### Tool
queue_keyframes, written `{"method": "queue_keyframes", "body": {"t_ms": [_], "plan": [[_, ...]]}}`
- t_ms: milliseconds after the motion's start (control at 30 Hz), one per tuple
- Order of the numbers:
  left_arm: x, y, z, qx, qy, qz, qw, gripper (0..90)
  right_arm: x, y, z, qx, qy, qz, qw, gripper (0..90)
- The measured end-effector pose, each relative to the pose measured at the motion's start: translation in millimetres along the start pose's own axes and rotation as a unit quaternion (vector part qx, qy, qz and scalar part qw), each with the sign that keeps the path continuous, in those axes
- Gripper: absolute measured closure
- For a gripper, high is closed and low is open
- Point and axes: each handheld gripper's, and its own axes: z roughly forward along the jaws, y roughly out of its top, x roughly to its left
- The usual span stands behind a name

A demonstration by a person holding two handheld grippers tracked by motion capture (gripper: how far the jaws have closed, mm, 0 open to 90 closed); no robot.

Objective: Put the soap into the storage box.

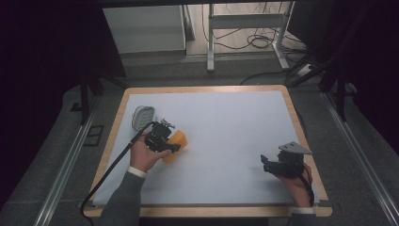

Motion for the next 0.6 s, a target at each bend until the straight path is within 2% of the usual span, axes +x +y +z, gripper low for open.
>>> {"method": "queue_keyframes", "body": {"t_ms": [200, 433, 600], "plan": [[9.8, 2.0, -10.5, -0.009, 0.001, -0.007, 0.9999, 60.9, -1.2, 0.0, -0.6, -0.002, -0.001, 0.001, 1.0000, 9.5], [24.6, 4.5, -24.0, -0.022, 0.009, -0.021, 0.9995, 60.9, -1.3, 0.4, -1.8, -0.004, -0.001, 0.003, 1.0000, 9.5], [31.2, 8.0, -28.3, -0.021, 0.021, -0.024, 0.9993, 60.9, -1.0, 0.2, -1.1, -0.002, -0.002, 0.001, 1.0000, 9.5]]}}
